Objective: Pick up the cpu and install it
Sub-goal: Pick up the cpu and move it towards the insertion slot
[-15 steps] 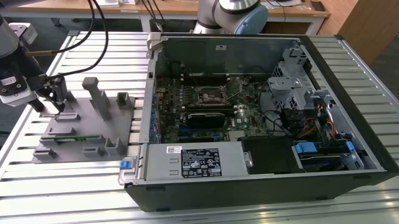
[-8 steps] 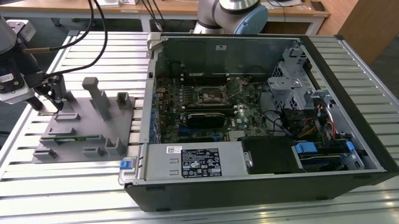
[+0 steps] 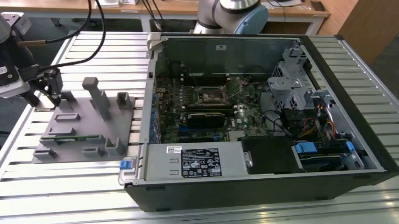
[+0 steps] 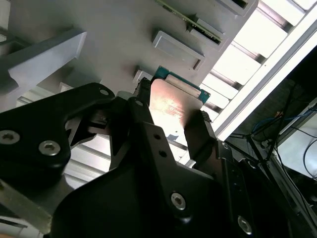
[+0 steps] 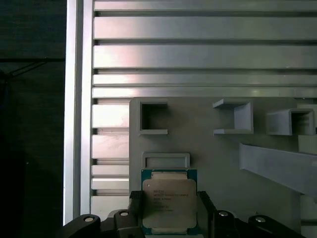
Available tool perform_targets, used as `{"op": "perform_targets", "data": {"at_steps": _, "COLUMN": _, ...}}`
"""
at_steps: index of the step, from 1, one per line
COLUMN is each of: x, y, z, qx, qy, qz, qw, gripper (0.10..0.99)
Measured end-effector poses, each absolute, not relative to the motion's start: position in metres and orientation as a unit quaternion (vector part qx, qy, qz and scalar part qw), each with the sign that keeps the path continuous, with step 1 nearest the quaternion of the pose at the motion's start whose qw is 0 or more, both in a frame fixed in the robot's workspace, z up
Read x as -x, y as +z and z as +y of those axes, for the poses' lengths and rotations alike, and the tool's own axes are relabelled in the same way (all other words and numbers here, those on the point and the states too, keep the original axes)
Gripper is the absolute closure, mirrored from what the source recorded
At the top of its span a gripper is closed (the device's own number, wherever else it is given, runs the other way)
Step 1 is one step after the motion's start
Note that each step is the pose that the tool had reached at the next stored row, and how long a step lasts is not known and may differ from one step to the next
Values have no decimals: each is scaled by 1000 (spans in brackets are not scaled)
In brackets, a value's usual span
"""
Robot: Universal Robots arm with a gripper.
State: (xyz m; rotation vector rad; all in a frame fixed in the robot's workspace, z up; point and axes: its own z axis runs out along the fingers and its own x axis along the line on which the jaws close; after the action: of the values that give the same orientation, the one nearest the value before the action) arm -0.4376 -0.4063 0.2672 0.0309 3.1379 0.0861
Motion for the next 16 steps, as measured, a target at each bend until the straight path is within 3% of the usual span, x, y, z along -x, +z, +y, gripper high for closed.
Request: {"op": "perform_targets", "data": {"at_steps": 16, "x": 438, "y": 294, "z": -405, "qx": -10, "qy": 27, "qz": 1000, "qw": 1, "gripper": 561}}
